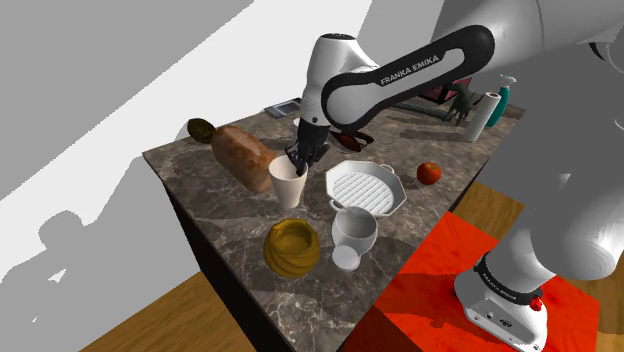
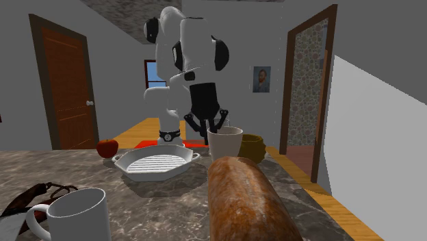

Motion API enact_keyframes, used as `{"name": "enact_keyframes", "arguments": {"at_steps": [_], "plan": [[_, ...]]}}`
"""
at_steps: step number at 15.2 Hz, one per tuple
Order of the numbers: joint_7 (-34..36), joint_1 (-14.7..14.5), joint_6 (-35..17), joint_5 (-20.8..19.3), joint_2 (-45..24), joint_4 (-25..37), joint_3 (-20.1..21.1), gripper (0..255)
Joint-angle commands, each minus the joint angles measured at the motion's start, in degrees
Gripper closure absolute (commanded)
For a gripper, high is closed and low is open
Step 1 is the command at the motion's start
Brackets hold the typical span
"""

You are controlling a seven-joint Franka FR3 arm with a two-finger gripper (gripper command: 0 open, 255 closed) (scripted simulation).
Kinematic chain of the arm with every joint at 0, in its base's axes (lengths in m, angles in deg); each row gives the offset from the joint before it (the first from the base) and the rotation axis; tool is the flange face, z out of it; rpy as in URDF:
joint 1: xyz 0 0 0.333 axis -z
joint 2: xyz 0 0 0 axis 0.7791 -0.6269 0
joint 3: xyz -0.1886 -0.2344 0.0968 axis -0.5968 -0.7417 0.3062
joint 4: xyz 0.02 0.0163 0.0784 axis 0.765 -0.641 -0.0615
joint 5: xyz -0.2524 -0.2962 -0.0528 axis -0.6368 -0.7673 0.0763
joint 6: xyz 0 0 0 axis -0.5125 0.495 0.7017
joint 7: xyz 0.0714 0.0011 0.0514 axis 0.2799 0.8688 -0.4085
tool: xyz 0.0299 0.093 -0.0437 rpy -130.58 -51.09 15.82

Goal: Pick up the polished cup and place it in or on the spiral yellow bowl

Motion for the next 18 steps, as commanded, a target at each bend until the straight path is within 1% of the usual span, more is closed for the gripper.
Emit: {"name": "enact_keyframes", "arguments": {"at_steps": [1,18], "plan": [[-0.05,0.07,1.62,0.11,0.85,0.78,-0.06,255],[0.45,0.32,14.46,0.35,5.26,9.29,-0.39,255]]}}
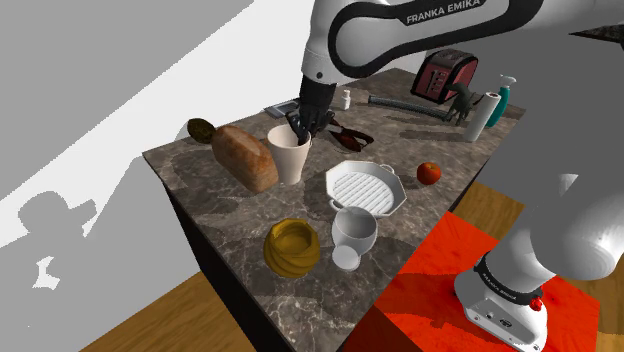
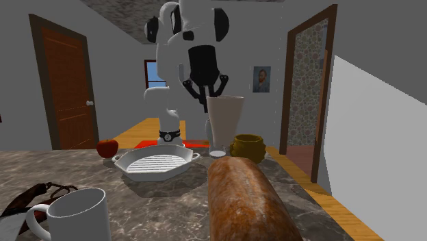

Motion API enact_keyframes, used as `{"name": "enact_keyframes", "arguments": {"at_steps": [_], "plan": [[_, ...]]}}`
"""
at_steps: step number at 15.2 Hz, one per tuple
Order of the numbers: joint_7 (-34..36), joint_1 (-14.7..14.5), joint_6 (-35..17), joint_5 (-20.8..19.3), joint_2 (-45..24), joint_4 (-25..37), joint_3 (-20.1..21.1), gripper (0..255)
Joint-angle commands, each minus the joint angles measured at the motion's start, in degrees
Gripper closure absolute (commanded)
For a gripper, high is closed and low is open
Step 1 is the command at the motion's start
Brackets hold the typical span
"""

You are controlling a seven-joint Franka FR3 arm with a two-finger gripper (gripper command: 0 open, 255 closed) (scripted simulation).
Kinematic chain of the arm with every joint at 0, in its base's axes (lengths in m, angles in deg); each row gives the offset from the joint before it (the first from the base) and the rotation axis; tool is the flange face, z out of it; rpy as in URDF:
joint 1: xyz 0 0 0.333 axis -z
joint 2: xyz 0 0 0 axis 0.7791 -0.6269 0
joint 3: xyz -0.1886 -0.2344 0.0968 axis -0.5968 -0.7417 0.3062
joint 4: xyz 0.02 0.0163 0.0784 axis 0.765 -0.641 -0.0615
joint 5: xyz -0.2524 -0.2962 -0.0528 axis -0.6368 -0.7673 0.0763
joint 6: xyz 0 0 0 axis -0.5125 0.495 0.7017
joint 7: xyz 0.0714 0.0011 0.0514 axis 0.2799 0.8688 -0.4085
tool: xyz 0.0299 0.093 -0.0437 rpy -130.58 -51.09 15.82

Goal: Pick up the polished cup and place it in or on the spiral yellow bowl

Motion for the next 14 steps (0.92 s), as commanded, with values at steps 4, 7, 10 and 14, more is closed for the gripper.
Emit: {"name": "enact_keyframes", "arguments": {"at_steps": [4,7,10,14], "plan": [[0.25,0.06,3.72,-0.07,0.56,3.17,-0.09,255],[0.40,0.10,6.00,-0.12,0.82,5.19,-0.14,255],[2.38,-0.87,6.73,0.28,3.36,3.63,0.93,255],[6.46,-2.85,7.84,1.21,7.90,0.71,3.28,255]]}}
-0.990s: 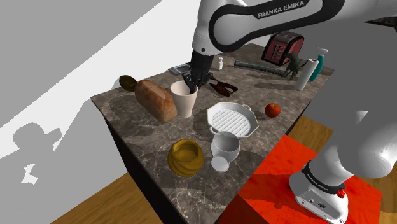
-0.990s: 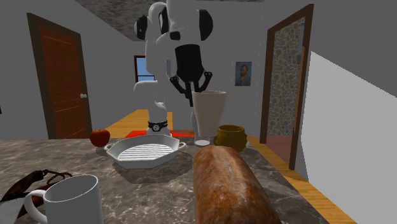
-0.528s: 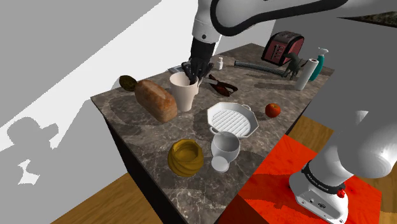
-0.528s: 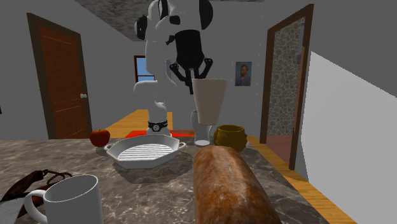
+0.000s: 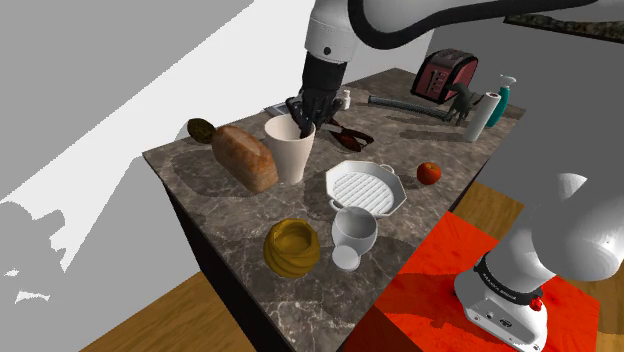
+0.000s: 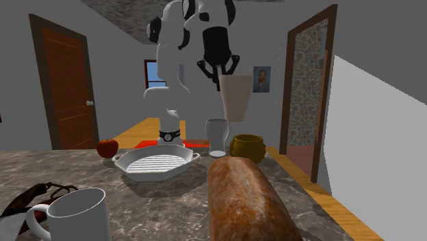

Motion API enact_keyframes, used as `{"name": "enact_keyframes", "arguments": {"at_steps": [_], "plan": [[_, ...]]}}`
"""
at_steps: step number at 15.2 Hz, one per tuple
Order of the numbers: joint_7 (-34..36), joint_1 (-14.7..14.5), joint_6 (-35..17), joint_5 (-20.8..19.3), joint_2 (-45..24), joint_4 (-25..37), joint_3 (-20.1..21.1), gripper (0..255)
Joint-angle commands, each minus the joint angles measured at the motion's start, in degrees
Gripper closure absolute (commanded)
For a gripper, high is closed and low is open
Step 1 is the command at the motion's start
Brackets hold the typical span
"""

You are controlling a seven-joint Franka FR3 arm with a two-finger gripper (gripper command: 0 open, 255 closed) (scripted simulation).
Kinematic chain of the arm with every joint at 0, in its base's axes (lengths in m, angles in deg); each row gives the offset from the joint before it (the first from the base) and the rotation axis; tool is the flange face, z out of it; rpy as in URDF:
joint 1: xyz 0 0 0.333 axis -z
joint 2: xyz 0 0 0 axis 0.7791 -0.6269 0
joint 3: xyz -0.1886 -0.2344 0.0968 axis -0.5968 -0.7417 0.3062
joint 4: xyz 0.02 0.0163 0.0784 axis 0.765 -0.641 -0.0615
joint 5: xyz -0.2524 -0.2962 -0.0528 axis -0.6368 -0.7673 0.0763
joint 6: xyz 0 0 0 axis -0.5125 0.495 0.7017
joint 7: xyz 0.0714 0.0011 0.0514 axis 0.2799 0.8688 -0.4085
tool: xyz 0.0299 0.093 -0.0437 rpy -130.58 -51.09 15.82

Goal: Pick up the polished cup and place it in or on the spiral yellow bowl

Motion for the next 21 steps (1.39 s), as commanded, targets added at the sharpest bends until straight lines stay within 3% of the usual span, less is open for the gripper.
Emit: {"name": "enact_keyframes", "arguments": {"at_steps": [1,7,21], "plan": [[2.13,-1.03,0.54,0.57,2.48,-1.66,1.21,255],[9.32,-4.28,3.11,2.31,8.02,-3.65,5.60,255],[8.78,-4.63,-7.74,2.88,7.02,-13.53,6.61,255]]}}
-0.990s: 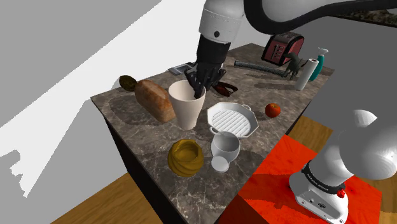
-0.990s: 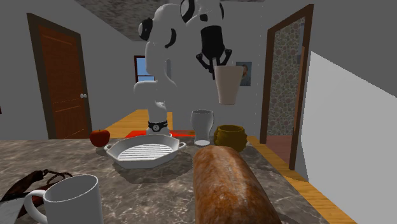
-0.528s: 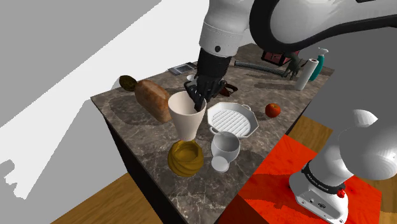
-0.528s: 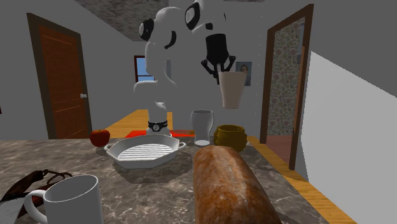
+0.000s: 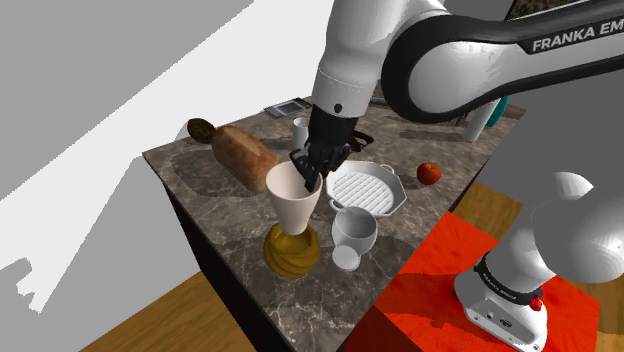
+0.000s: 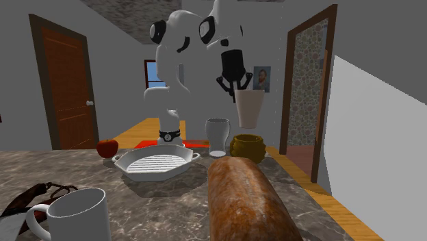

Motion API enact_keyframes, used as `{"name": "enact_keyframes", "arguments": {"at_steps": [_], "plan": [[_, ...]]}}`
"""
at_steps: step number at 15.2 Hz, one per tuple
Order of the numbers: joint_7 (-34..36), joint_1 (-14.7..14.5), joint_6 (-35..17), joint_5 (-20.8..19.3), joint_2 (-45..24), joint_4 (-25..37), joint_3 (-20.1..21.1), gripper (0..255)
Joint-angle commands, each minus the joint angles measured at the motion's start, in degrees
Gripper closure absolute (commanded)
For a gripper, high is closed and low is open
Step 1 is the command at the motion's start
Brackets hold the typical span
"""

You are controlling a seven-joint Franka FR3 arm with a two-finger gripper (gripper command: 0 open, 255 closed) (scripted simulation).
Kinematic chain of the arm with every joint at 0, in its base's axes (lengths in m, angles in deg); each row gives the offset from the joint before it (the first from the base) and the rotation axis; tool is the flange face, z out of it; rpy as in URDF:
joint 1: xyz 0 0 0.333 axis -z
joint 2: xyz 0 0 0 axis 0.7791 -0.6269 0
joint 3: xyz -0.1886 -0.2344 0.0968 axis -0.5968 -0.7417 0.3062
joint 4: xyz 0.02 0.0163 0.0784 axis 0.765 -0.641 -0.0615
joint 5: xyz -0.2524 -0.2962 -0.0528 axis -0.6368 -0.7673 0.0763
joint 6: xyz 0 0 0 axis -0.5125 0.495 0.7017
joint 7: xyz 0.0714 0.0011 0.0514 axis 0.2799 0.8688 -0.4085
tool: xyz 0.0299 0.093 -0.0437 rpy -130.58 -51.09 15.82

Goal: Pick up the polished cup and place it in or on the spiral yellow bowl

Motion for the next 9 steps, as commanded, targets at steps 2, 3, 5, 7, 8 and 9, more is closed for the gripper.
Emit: {"name": "enact_keyframes", "arguments": {"at_steps": [2,3,5,7,8,9], "plan": [[-0.09,-0.05,-2.37,0.07,-0.48,-1.84,0.23,255],[-0.10,-0.07,-3.16,0.08,-0.69,-2.44,0.32,255],[-0.12,-0.09,-4.76,0.09,-1.13,-3.60,0.51,255],[-0.12,-0.11,-6.25,0.08,-1.60,-4.64,0.68,255],[-0.12,-0.11,-6.25,0.09,-1.59,-4.65,0.68,255],[-0.12,-0.11,-6.25,0.08,-1.60,-4.64,0.68,255]]}}
